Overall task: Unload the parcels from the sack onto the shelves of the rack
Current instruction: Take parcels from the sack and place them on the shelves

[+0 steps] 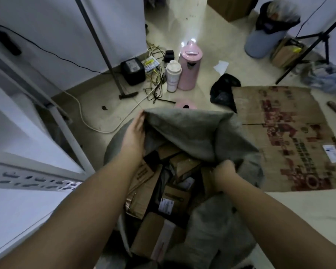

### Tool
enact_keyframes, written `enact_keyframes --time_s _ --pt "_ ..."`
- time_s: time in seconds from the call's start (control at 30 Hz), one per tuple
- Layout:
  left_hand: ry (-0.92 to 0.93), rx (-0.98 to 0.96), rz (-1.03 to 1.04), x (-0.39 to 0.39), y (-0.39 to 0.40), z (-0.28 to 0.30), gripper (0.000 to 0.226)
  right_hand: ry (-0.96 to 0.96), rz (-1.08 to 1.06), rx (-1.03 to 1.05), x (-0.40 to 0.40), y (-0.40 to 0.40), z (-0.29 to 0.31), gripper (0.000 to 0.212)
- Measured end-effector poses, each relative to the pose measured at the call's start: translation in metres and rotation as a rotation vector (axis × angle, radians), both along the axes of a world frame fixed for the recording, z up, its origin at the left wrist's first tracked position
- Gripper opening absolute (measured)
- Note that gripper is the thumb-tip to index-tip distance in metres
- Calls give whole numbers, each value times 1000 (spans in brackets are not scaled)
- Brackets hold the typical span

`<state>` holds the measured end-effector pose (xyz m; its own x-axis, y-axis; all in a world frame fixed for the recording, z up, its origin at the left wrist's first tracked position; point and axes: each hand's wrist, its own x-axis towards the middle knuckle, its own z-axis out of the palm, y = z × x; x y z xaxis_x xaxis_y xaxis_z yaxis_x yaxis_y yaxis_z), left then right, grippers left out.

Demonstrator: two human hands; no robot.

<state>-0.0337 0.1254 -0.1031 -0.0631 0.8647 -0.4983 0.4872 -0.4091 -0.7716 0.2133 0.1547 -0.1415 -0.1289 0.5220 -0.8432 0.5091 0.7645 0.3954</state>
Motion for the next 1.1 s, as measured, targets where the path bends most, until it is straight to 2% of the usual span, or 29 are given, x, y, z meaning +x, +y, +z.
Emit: enact_keyframes --time_s 0.03,0.13,0.2,0.27,0.3,0.43,0.5,0.53,0.6,0.7,0.8,0.93,0.97,1.0,1.1 --pt "-17 15 42 -2 5 7 81 -120 -50 60 11 4 5 34" --pt "26 39 59 -4 11 17 82 -396 -232 155 60 40 -31 33" --pt "17 50 87 -5 12 12 81 -438 -306 143 77 54 -48 34" --pt "-29 67 111 -4 14 5 79 -351 -271 178 57 40 -16 36" --pt "-61 76 119 -2 16 2 78 -236 -255 175 43 32 -4 35" --pt "-158 111 115 2 21 -12 71 435 -332 -63 -16 19 -8 37" --pt "-212 121 96 2 23 -16 68 636 -222 -38 -32 17 -19 39" --pt "-237 123 81 2 23 -17 67 657 -141 -7 -33 18 -27 46" --pt "-310 135 42 3 21 -19 66 577 -108 52 -25 22 -38 60" --pt "-421 135 -22 12 15 -26 65 479 -293 300 -9 41 -42 67" --pt "-585 149 -31 27 5 -38 66 474 -338 411 -3 55 -41 56" --pt "-845 143 -130 59 -17 -61 63 576 -186 426 -10 46 -48 40" --pt "-922 144 -94 69 -26 -66 59 578 -186 419 -11 41 -53 39" --pt "-1017 105 73 79 -34 -71 54 573 -234 418 -12 37 -57 40" --pt "-1326 20 983 101 -51 -93 64 571 -595 413 -14 32 -67 54"
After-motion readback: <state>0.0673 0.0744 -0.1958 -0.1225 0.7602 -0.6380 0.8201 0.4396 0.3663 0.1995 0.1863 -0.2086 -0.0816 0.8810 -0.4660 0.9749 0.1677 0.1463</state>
